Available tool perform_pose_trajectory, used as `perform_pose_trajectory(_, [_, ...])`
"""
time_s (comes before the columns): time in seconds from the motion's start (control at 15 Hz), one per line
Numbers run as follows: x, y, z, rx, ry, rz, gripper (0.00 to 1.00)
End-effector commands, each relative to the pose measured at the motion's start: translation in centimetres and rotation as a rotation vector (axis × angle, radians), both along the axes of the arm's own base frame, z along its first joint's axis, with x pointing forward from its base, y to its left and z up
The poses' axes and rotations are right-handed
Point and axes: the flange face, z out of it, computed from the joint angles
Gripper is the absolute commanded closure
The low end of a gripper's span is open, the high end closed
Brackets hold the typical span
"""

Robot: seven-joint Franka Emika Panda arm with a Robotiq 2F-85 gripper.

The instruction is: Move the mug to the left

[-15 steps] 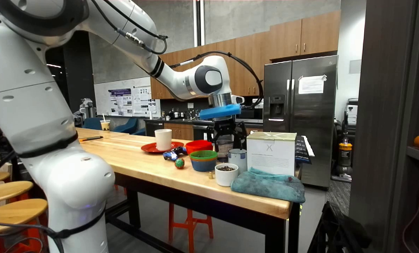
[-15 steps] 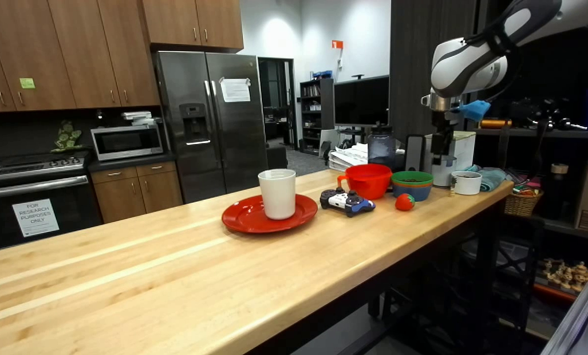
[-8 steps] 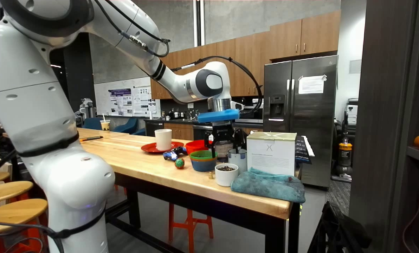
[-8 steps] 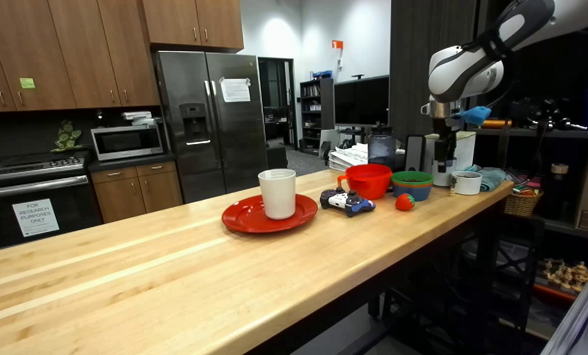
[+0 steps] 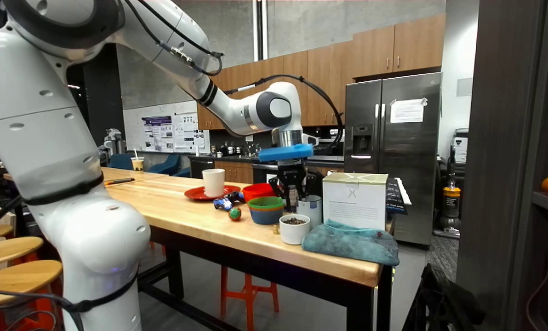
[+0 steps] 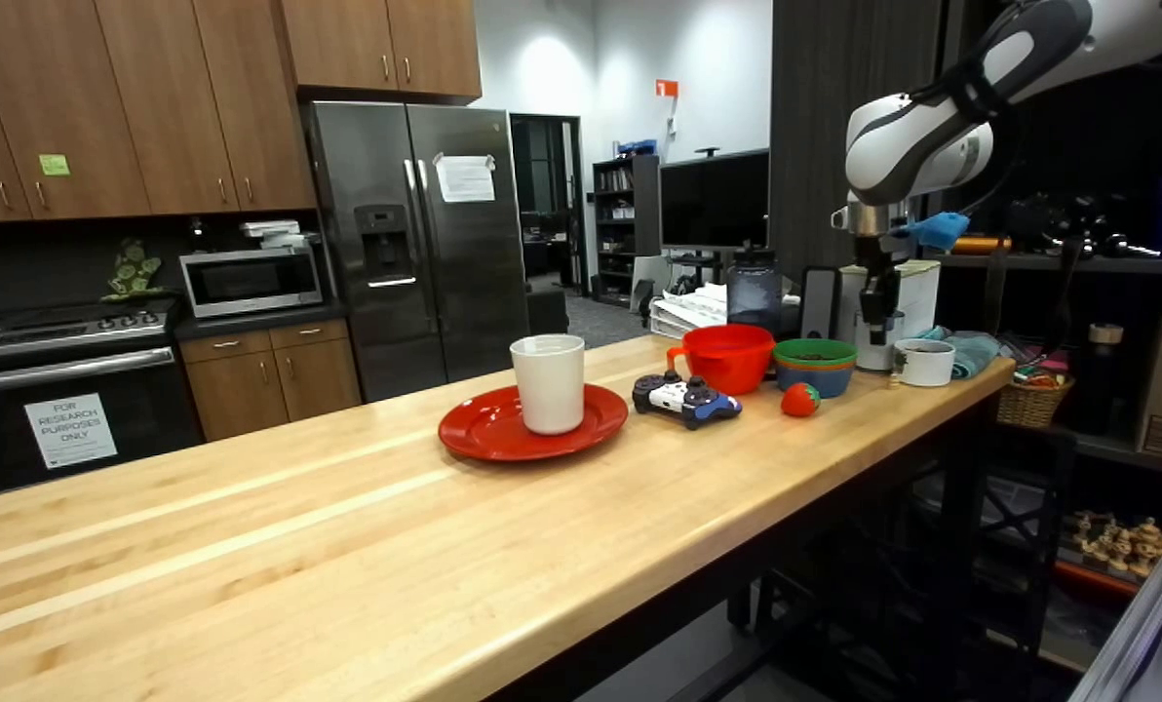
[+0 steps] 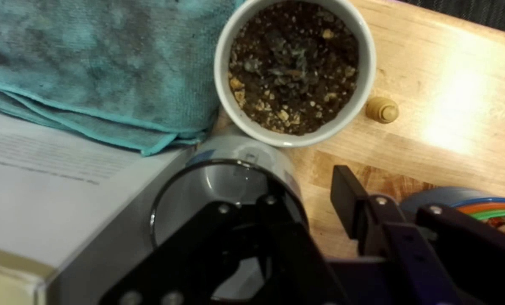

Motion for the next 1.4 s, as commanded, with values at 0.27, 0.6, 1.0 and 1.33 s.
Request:
perform_pose_trajectory(0.27, [0.6, -1.0, 1.5, -0.046, -0.030, 0.025, 0.99])
perform_pose_trajectory(0.6, [1.2, -1.3, 2.5, -0.077, -0.064, 0.041, 0.98])
perform_pose_trajectory(1.0, [2.9, -0.6, 8.0, -0.069, -0.143, 0.069, 0.98])
perform_pose_trajectory(1.33, [4.3, 1.0, 13.2, -0.026, -0.175, 0.123, 0.98])
